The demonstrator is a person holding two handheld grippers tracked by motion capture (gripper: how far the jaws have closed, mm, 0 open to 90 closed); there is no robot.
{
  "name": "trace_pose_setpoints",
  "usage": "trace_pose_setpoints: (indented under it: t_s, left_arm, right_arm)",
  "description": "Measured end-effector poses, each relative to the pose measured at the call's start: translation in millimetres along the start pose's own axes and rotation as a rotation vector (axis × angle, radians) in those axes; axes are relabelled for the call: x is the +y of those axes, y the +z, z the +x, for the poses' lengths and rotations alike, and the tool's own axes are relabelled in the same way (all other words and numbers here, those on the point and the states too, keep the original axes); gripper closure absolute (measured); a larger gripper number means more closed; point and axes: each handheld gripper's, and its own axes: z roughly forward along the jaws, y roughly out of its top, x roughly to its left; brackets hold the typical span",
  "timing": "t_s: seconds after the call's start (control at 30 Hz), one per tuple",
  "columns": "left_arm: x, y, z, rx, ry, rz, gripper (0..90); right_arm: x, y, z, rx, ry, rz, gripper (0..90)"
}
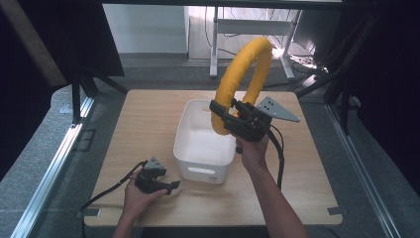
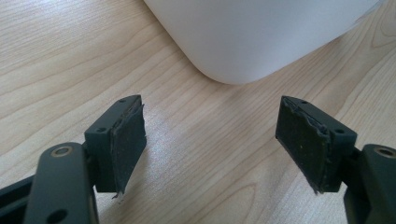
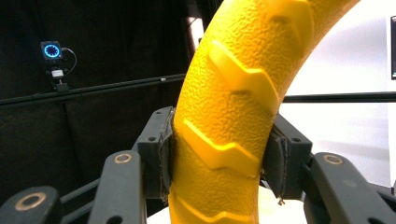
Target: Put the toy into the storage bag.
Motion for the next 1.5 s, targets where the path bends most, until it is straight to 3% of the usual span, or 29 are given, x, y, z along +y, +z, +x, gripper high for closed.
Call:
trace_pose_setpoints:
  t_s: [1.5]
  left_arm:
    - [0.0, 0.3, 0.8, -0.005, 0.011, 0.012, 24.2]
  right_arm:
    - [-25.4, 34.8, 23.1, 0.039, 0.047, 0.006, 49.7]
